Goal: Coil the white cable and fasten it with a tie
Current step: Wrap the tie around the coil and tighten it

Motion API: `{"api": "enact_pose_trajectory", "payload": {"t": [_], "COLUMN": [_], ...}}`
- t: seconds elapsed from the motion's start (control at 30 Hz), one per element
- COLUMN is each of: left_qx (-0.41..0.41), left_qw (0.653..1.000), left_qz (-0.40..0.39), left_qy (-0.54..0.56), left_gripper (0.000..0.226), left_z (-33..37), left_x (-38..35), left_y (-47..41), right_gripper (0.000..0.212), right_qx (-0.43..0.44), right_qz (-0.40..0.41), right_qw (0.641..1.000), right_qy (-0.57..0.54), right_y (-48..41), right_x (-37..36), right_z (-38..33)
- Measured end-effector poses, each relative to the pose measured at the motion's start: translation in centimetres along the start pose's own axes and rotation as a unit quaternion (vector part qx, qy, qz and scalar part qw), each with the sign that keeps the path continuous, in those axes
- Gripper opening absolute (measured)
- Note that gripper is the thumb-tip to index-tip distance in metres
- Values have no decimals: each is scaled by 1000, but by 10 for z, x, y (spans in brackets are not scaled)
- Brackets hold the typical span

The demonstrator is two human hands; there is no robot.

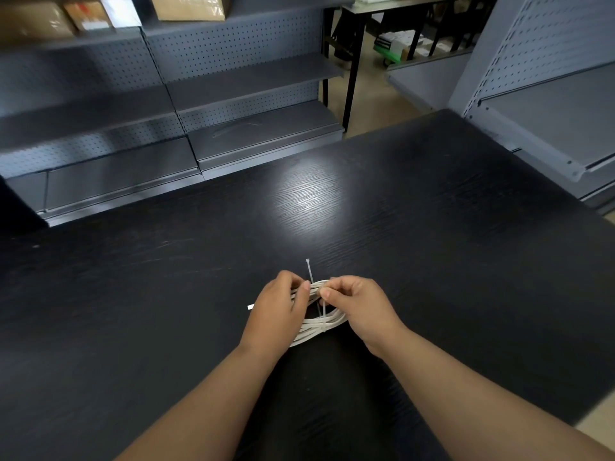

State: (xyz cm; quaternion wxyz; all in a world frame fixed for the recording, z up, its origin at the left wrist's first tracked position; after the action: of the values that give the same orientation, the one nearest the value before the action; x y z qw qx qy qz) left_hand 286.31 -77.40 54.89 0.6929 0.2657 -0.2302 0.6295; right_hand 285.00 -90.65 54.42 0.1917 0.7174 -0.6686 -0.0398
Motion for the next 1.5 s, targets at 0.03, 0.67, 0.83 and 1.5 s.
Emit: {"api": "enact_pose_trajectory", "payload": {"t": [0.03,0.67,0.83,1.5], "left_qx": [-16,-126,-129,-41], "left_qw": [1000,937,949,948], "left_qz": [-11,-240,-191,-95], "left_qy": [-11,-220,-213,-301], "left_gripper": [14,107,85,35], "left_z": [1,1,4,0], "left_x": [-1,-25,-18,-1], "left_y": [1,11,10,-10], "right_gripper": [20,21,16,21], "right_qx": [0,38,63,41], "right_qz": [0,9,40,37], "right_qw": [1000,999,995,998], "right_qy": [0,20,59,5], "right_y": [1,6,8,12], "right_x": [0,14,26,36], "right_z": [0,-2,-9,-25]}}
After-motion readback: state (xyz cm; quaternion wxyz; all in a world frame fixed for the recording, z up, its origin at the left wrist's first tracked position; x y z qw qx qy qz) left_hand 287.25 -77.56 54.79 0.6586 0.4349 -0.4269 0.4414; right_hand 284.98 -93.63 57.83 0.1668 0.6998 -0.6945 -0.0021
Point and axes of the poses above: each hand's wrist, its own y-axis away from the middle knuckle, its own x-axis out of the back of the hand, z = x × y, the point moved 8 cm from there along -y, towards the middle knuckle, and after that the axes turned 1 degree about x, right-handed, at the moved point
